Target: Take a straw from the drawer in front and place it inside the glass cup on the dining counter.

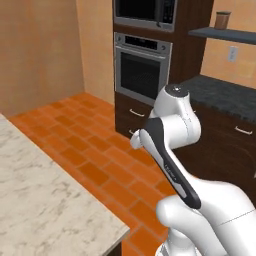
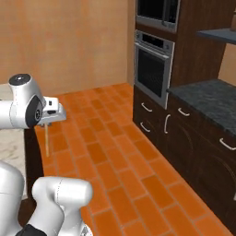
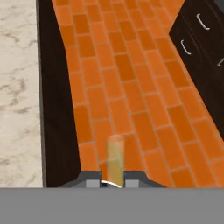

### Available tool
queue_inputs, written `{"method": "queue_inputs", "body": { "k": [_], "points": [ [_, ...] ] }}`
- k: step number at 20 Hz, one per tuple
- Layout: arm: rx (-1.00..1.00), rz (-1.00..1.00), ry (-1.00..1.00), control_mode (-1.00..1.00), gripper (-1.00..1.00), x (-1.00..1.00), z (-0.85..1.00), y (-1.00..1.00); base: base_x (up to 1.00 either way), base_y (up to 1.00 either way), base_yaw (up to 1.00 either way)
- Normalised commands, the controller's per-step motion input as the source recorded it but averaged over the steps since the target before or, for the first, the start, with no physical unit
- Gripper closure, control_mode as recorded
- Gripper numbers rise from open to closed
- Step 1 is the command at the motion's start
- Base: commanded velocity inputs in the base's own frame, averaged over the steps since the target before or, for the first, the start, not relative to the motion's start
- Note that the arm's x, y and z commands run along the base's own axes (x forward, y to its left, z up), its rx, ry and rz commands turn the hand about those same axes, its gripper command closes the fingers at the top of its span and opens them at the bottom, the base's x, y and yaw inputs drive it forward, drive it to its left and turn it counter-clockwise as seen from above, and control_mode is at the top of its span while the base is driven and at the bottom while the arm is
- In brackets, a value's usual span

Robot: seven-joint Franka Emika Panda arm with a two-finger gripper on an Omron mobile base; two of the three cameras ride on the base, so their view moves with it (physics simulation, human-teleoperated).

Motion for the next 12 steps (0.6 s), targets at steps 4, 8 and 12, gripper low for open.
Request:
{"method": "queue_inputs", "body": {
  "k": [4,8,12],
  "points": [
    [0.0,0.0,0.0,1.0,1.0,0.0,0.0,0.0,-1.0,0.47,0.09],
    [0.0,0.0,0.0,1.0,1.0,0.0,0.0,0.0,-1.0,0.03,-0.02],
    [0.0,0.0,0.0,1.0,1.0,0.0,0.0,0.0,-1.0,0.08,-0.01]
  ]
}}
